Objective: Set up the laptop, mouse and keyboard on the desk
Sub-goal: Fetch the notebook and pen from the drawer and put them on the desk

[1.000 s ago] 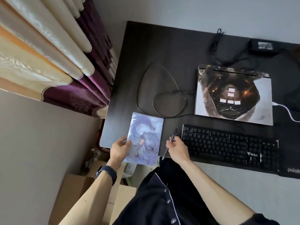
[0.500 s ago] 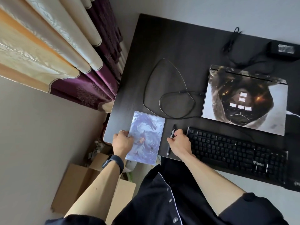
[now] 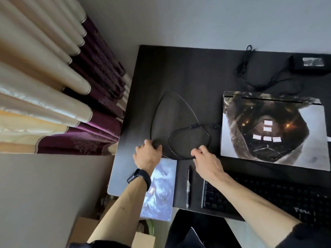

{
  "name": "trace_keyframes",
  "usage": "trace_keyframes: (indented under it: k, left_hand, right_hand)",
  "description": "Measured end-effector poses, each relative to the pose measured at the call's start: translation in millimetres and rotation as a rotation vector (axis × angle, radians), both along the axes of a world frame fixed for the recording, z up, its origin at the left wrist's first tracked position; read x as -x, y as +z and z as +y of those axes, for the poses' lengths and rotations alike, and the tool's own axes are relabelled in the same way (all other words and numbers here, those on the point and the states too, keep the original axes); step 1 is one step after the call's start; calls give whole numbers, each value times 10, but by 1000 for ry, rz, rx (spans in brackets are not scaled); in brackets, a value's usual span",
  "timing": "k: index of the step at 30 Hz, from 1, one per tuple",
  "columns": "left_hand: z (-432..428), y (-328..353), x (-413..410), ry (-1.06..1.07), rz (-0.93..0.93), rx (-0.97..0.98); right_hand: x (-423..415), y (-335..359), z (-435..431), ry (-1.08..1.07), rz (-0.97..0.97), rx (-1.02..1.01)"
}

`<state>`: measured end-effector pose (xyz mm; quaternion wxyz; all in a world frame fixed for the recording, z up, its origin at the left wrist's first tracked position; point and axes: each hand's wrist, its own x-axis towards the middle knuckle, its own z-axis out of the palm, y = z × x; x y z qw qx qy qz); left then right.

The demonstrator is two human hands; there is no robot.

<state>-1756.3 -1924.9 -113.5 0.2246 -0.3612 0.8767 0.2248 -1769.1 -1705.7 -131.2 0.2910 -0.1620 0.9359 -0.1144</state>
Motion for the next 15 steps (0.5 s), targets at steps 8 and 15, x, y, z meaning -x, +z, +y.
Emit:
trace_keyframes:
  k: [8, 15]
  left_hand:
    - [45, -57, 1017, 218, 263, -587]
    - [-225, -44, 664, -4, 149, -145]
  right_hand:
    - [912, -89, -89, 12, 202, 68]
    - [1253, -92, -249, -151, 172, 19]
